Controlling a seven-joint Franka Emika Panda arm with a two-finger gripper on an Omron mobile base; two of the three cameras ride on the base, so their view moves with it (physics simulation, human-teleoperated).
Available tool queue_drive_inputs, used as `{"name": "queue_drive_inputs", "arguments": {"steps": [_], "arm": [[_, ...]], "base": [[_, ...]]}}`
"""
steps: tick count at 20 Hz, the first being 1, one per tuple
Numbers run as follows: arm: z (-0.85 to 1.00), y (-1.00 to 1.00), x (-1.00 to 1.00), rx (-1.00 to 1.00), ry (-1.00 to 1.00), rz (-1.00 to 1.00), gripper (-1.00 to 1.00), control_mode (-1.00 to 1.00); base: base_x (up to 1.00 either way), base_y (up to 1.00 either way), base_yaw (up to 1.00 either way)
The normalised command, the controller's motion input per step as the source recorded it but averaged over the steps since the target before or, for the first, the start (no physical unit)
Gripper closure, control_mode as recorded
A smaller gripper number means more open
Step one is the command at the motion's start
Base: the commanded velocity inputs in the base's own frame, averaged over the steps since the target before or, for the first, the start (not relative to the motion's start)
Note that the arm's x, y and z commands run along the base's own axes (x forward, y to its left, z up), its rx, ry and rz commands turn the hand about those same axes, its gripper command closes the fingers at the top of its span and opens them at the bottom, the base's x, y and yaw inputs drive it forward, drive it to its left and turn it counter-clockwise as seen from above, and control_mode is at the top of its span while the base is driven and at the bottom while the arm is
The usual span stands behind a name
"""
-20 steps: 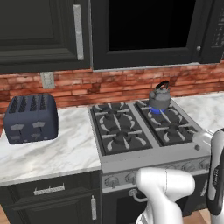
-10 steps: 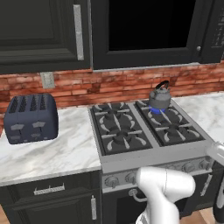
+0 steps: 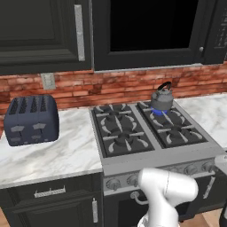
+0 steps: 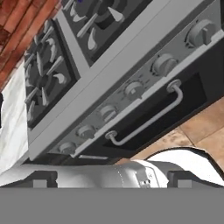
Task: Lower the heat of the kettle.
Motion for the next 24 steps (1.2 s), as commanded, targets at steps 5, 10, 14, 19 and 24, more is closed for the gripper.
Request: {"name": "queue_drive_inputs", "arguments": {"steps": [5, 10, 14, 19, 24], "arm": [[-0.29, -0.02, 0.08, 0.13, -0.05, 0.0, -1.0, -1.0], [-0.21, -0.03, 0.3, 0.09, -0.01, 0.0, -1.0, -1.0], [-0.18, -0.21, 0.38, 0.08, -0.03, 0.0, -1.0, -1.0], [-0.28, -0.25, 0.15, 0.09, -0.08, 0.02, -1.0, -1.0], [-0.4, -0.1, 0.08, 0.02, -0.12, 0.01, -1.0, -1.0]], "base": [[0.0, 0.0, 0.0], [0.0, 0.0, 0.0], [0.0, 0.0, 0.0], [0.0, 0.0, 0.0], [0.0, 0.0, 0.0]]}}
